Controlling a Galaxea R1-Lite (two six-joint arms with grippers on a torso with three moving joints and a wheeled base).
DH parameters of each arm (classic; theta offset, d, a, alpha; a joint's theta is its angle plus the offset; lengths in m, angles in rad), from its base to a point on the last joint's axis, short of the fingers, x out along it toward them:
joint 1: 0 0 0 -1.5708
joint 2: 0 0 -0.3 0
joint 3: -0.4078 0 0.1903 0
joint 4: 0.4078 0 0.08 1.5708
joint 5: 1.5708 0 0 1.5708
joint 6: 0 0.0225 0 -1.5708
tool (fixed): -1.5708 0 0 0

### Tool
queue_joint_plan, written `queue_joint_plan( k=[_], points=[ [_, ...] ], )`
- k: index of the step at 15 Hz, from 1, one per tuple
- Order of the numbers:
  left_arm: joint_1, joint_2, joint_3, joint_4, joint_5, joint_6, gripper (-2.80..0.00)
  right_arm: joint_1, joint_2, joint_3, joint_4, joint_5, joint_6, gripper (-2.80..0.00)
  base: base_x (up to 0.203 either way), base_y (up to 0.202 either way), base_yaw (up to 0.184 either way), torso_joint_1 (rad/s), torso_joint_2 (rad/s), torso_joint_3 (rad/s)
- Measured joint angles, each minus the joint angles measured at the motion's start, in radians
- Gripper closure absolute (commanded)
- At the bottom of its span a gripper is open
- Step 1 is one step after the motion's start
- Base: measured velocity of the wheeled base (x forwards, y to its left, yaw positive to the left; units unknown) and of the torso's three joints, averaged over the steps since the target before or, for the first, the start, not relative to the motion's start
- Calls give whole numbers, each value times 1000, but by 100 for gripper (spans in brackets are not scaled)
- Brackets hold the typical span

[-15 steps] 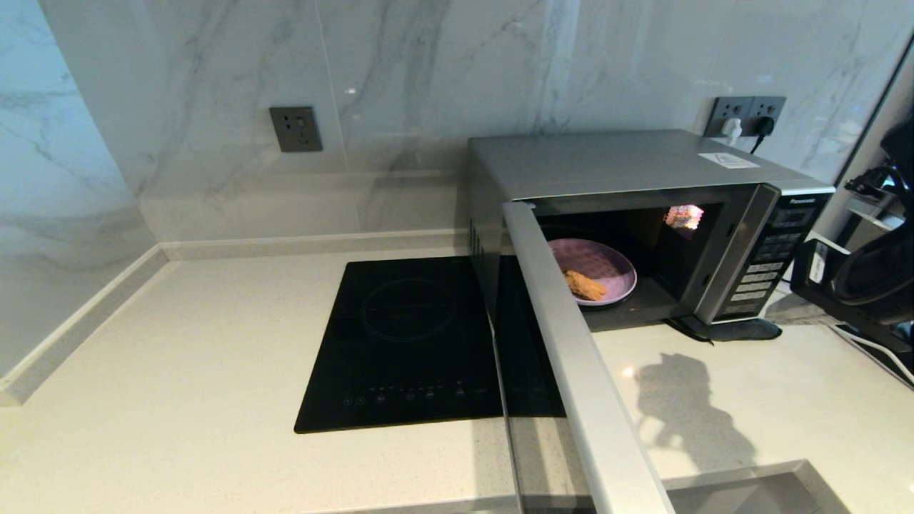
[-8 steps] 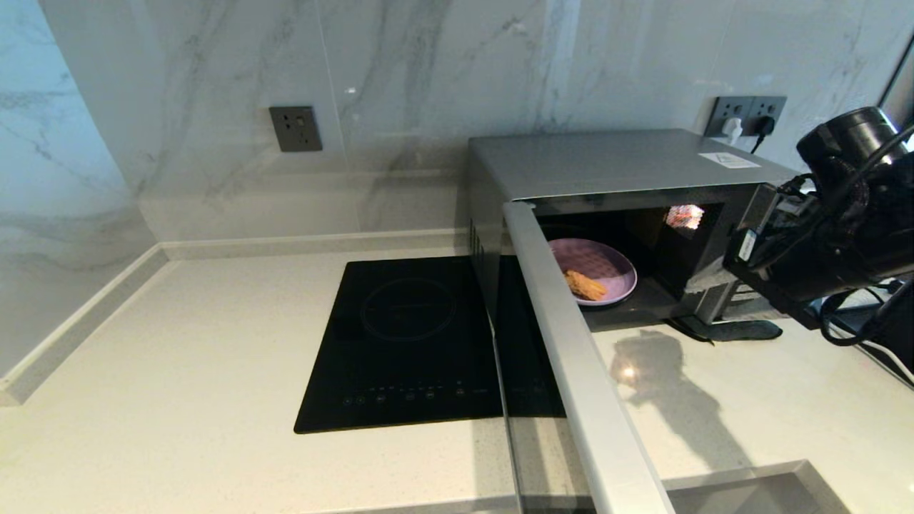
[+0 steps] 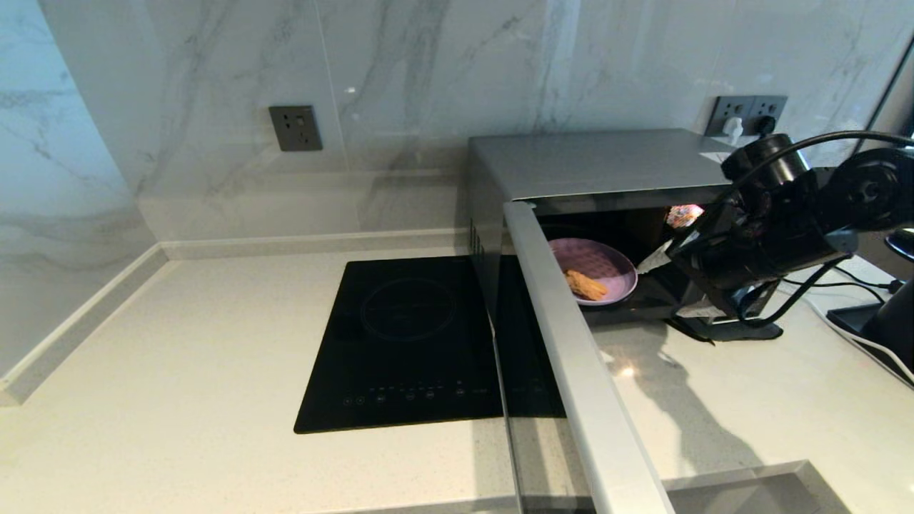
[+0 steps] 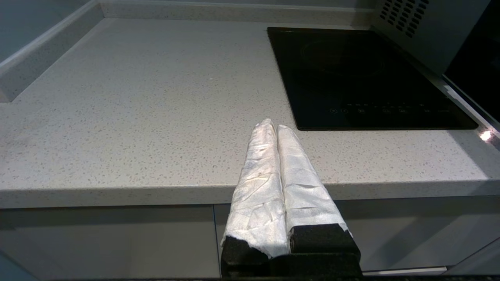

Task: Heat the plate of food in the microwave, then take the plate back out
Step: Take the plate out of the microwave

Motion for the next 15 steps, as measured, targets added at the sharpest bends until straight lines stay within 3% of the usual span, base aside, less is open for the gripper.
queue_joint_plan(
  k=[6,11,15],
  points=[
    [0,0,0,0,0,0,0,0,119,-34,-77,-50,11,-280,0,0,0,0,0,0],
    [0,0,0,0,0,0,0,17,200,-119,-76,-169,27,-280,0,0,0,0,0,0],
    [0,0,0,0,0,0,0,42,240,-139,-76,-172,29,-280,0,0,0,0,0,0]
  ],
)
